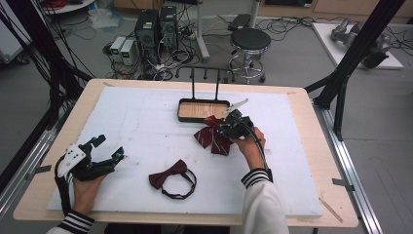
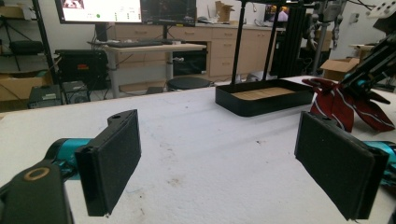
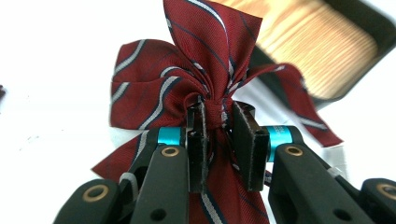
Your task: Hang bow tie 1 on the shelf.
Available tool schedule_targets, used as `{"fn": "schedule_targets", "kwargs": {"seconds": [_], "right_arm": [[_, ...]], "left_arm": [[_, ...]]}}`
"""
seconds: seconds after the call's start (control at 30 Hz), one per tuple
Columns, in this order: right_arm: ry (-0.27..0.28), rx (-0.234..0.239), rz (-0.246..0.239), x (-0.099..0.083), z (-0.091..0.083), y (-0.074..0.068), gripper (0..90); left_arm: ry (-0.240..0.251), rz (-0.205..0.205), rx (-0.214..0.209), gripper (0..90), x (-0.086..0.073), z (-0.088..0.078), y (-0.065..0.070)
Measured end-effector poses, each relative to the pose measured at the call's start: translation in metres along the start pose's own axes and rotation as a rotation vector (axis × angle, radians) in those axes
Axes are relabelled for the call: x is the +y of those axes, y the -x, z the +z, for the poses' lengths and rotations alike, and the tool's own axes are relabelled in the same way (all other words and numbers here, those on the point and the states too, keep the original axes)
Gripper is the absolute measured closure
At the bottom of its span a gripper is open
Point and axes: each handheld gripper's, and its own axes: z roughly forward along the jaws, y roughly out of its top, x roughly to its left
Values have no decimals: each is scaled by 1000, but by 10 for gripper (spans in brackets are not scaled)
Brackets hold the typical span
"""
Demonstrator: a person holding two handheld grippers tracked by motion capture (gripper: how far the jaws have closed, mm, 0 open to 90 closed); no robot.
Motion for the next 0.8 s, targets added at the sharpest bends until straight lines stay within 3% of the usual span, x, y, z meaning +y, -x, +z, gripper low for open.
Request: {"fn": "schedule_targets", "kwargs": {"seconds": [0.1, 0.3, 0.8], "right_arm": [[25, -21, -10, 0, -6, 0, 762], [130, -85, -8, 3, -23, 0, 762], [347, -152, 119, -3, -57, 10, 762]], "left_arm": [[0, 2, 1, 149, 0, 0, 0], [0, 2, 1, 149, 0, 0, 0], [-1, 1, 0, 149, 0, 0, 0]]}}
